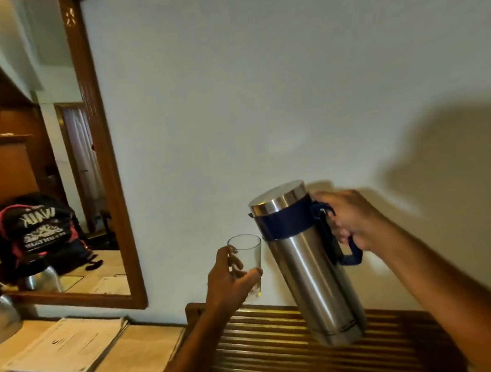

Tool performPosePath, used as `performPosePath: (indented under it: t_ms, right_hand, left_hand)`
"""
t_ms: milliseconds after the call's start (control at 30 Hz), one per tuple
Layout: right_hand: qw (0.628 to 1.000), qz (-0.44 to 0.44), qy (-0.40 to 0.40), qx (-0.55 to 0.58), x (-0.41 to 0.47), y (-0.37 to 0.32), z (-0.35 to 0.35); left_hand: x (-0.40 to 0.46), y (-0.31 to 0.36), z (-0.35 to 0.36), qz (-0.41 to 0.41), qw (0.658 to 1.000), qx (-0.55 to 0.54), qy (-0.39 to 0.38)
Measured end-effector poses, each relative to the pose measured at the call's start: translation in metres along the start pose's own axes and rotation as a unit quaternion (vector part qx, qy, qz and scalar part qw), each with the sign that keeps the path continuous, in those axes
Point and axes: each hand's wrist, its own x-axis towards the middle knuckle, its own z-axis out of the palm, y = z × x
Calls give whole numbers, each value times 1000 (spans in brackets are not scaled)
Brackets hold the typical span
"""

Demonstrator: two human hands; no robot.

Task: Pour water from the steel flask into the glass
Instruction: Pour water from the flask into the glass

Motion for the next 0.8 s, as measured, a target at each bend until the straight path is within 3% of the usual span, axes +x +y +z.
performPosePath:
  t_ms: [233, 400, 800]
  right_hand:
    - [979, -69, -61, -183, 20, -56, 1]
    - [953, -66, -92, -282, 29, -91, -2]
    - [892, -59, -155, -421, 33, -134, -8]
  left_hand:
    - [10, 19, -18, 24, 999, -30, 0]
    - [5, 26, -11, 42, 998, -40, -28]
    - [20, 39, 25, 73, 991, -93, -59]
